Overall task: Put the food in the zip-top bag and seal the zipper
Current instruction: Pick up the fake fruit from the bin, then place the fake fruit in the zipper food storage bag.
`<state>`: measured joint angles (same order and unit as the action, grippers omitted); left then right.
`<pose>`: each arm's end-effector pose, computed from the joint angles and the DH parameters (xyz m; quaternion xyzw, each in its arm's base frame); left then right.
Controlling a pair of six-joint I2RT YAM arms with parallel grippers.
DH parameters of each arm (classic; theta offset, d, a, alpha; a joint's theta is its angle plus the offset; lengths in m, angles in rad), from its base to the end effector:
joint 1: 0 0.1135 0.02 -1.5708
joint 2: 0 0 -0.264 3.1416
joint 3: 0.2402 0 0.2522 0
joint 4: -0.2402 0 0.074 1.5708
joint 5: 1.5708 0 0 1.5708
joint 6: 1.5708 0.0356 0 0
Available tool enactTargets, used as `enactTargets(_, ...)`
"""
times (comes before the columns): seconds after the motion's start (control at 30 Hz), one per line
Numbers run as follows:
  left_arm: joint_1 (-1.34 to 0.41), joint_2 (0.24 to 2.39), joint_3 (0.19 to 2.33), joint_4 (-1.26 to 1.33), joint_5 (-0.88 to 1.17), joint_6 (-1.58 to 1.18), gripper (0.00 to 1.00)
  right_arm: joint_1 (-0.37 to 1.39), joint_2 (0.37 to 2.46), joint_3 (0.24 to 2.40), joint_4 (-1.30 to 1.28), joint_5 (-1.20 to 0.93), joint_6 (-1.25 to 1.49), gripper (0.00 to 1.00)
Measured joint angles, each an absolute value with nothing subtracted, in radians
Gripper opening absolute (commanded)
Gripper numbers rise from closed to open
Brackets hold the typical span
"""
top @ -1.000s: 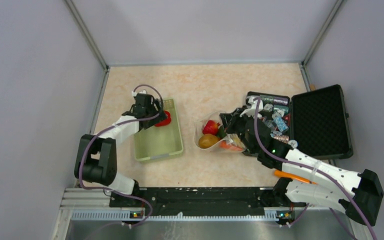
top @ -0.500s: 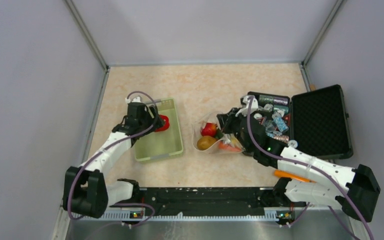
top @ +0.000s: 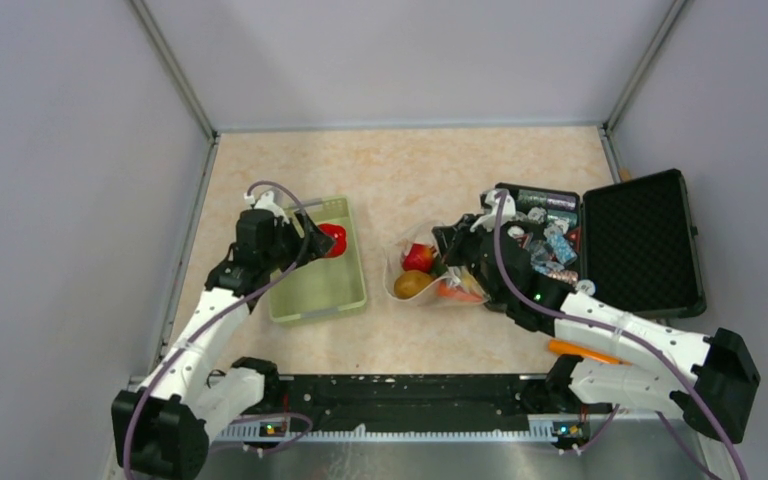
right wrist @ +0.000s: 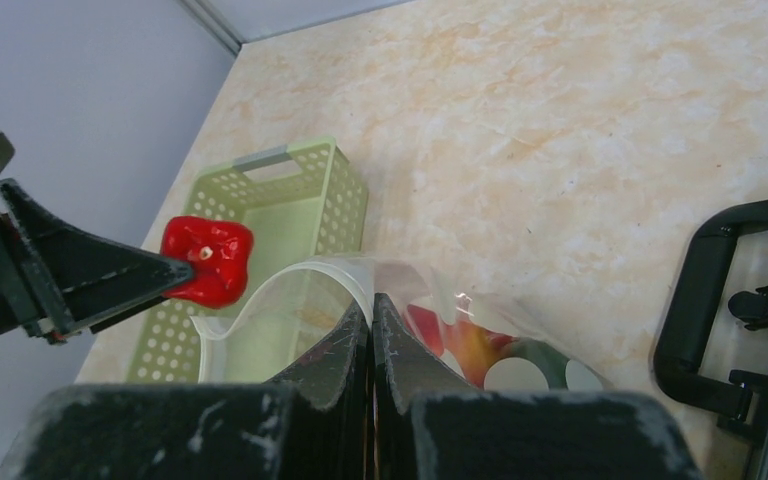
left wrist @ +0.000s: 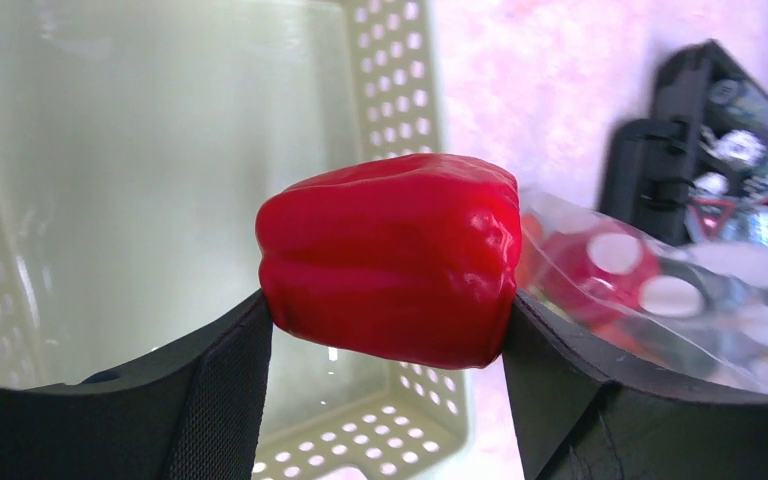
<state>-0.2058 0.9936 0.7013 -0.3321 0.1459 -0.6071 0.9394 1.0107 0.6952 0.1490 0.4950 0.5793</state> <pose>0.2108 -0.0493 0.2577 -0.1444 0.8766 -0.2393 0.3918 0.1524 0.1798 0.3007 0.0231 0.7566 0.2954 0.5829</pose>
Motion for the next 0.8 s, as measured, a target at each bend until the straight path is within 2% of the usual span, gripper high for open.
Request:
enactTargets(0.33, -0.212, 0.788, 0.692, -0.304, 0.443, -0.595, 0.58, 0.939, 1.054, 0.697, 0.152, 0.475, 0.581, 0.00)
enactTargets(0.57, -0.258, 0.753, 0.796, -0.274, 0.658, -0.589, 0.61, 0.939, 1.056, 0.703, 0.151, 0.469, 0.588, 0.00)
enactTargets(0.67, -0.368, 0.753, 0.809, -0.262, 0.677, -0.572, 0.62, 0.939, 1.056, 0.709, 0.155, 0.466, 0.589, 0.00)
enactTargets(0.8, -0.540, 0.788, 0.809, -0.263, 0.612, -0.555, 0.57, 0.939, 1.057, 0.709, 0.157, 0.460, 0.594, 0.00)
